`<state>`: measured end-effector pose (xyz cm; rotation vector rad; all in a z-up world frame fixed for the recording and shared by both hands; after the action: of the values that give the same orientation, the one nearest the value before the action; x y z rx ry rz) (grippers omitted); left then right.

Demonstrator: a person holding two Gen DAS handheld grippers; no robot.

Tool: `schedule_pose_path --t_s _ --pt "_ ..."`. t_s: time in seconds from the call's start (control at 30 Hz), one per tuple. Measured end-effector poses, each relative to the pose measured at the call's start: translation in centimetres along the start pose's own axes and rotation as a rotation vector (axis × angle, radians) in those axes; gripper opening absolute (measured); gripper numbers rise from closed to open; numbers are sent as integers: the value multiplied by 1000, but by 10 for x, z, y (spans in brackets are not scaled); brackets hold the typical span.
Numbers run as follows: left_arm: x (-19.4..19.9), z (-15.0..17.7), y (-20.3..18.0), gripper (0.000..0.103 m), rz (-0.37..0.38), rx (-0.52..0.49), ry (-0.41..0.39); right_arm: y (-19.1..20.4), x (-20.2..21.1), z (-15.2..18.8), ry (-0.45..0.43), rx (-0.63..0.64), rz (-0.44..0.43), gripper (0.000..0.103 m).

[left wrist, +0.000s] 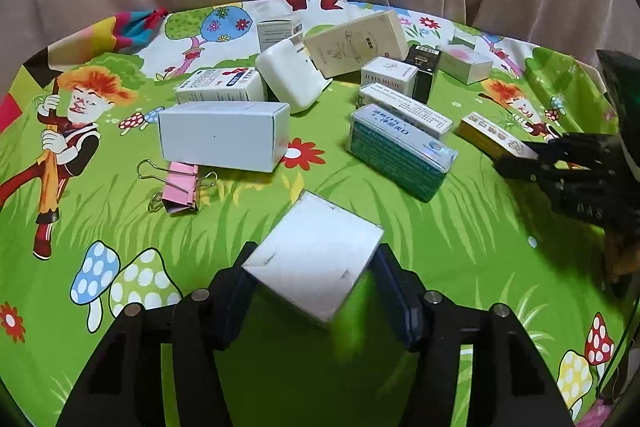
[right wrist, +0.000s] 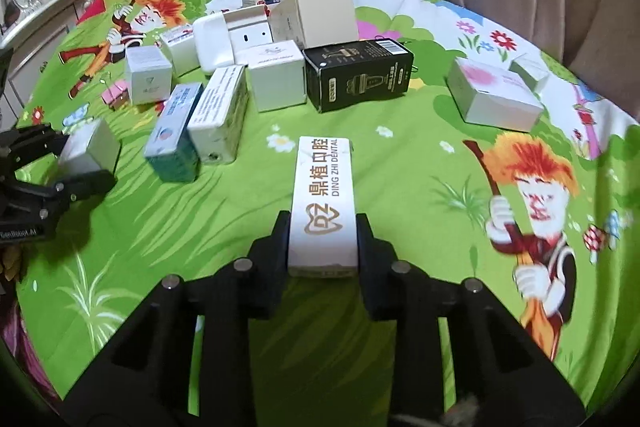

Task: Organize rigid objects
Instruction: 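Grasp the white box with the left tool while the right tool grasps the white DING ZHI DENTAL box, then carry both boxes to the purple-rimmed storage box and release them inside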

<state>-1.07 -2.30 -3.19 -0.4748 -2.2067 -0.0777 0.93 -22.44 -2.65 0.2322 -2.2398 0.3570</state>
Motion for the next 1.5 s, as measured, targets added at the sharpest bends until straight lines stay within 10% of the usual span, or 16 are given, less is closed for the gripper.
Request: schedule_pose_path --t_s 0.17,0.2,0.27,0.47,0.53,0.83,1.2,1.33,1.5 --pt "0 0 1 59 -2 -1 0 -5 2 3 10 -80 -55 36" --pt "0 0 1 59 -2 0 0 -5 2 1 4 -87 -63 46" --pt "0 0 1 59 -5 0 0 -2 -7 -6 34 -76 -63 102" --pt "0 1 0 59 -5 0 -3 9 -18 -17 31 -30 -18 73" --pt "1 1 0 59 -7 1 -4 3 -11 -15 19 -78 4 34" --pt "29 25 -28 58 80 68 -17 22 45 39 3 -203 36 34" --pt "243 -34 -61 58 -94 -25 -751 35 277 -9 -839 -268 194 34" --pt "289 -26 -77 59 -117 -73 -890 52 334 -9 -1001 -209 261 34" --pt "299 -19 -69 59 -109 -39 -881 77 359 -8 -1047 -147 254 34"
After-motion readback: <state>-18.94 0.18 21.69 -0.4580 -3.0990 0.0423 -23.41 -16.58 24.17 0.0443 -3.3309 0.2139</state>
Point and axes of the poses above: each gripper's, at about its wrist camera, not at the fingertips, and x roughly against the way its jaws point, y to its left, z to its underside, the point moved 5 cm from there along -x, roughly the way its jaws point, and after that the axes turned 8 degrees about z, right-handed, at the moved point
